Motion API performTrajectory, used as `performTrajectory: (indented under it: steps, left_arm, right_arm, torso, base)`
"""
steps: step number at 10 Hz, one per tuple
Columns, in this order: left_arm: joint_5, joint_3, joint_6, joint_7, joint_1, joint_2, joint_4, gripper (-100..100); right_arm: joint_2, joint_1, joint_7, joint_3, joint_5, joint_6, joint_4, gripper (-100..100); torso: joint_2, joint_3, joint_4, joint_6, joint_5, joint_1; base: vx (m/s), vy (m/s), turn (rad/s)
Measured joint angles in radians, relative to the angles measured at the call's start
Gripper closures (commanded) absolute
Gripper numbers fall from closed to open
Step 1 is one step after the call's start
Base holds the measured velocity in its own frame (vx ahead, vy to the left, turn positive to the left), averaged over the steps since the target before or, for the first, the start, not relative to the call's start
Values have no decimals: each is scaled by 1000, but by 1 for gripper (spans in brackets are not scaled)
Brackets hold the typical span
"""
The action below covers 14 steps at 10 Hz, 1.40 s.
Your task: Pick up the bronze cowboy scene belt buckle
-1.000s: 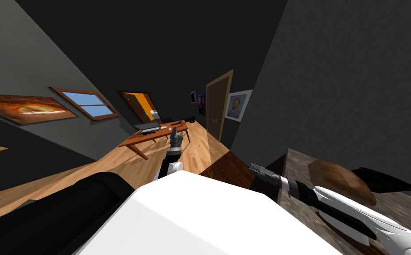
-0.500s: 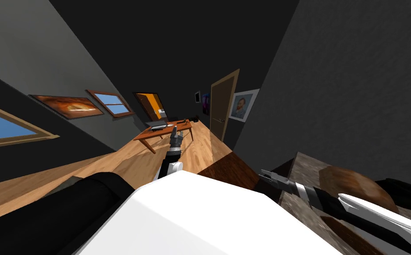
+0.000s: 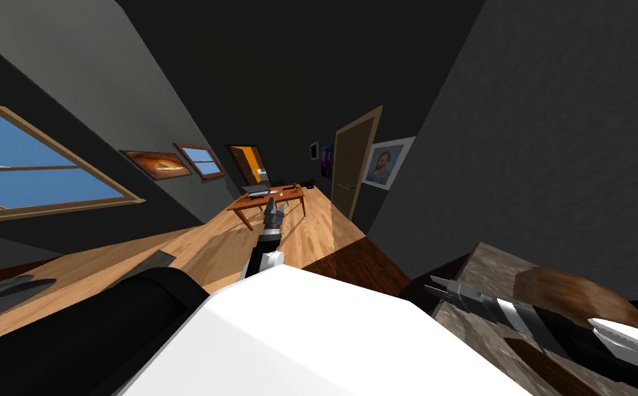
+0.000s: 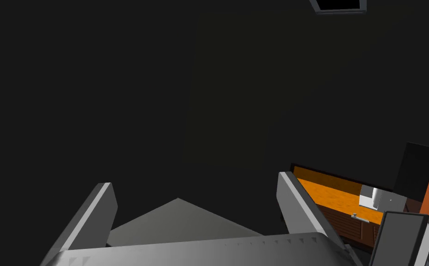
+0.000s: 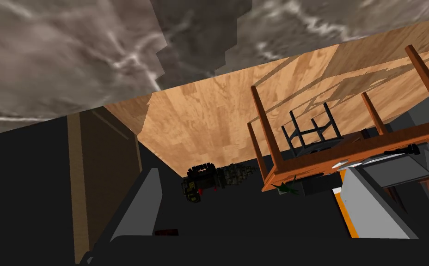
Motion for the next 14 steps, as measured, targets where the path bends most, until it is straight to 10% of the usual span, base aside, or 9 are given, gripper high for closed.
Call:
performTrajectory:
  steps: [6,11,12,13,14]
  left_arm:
    - [0,0,0,0,0,0,0,0]
    - [0,0,0,0,0,0,0,0]
    - [0,0,0,0,0,0,0,0]
    - [0,0,0,0,0,0,0,0]
    - [0,0,0,0,0,0,0,0]
  right_arm:
    - [-92,-23,17,104,49,-52,222,-100]
    - [-175,9,23,164,58,-66,305,-100]
    - [-176,10,22,165,58,-65,306,0]
    - [-176,10,22,165,58,-65,306,-100]
    - [-178,32,27,150,35,-51,291,-100]
  torso:
    - [2,1,1,0,0,1]
    - [0,0,0,1,0,1]
    - [-3,-1,0,1,-1,0]
    - [-5,-3,-1,1,-1,-1]
    - [-3,-2,-1,-1,-1,-2]
  base:
    - [-127,13,167]
    - [-88,20,99]
    - [-8,2,-4]
    - [-94,-25,371]
    - [-136,-53,362]
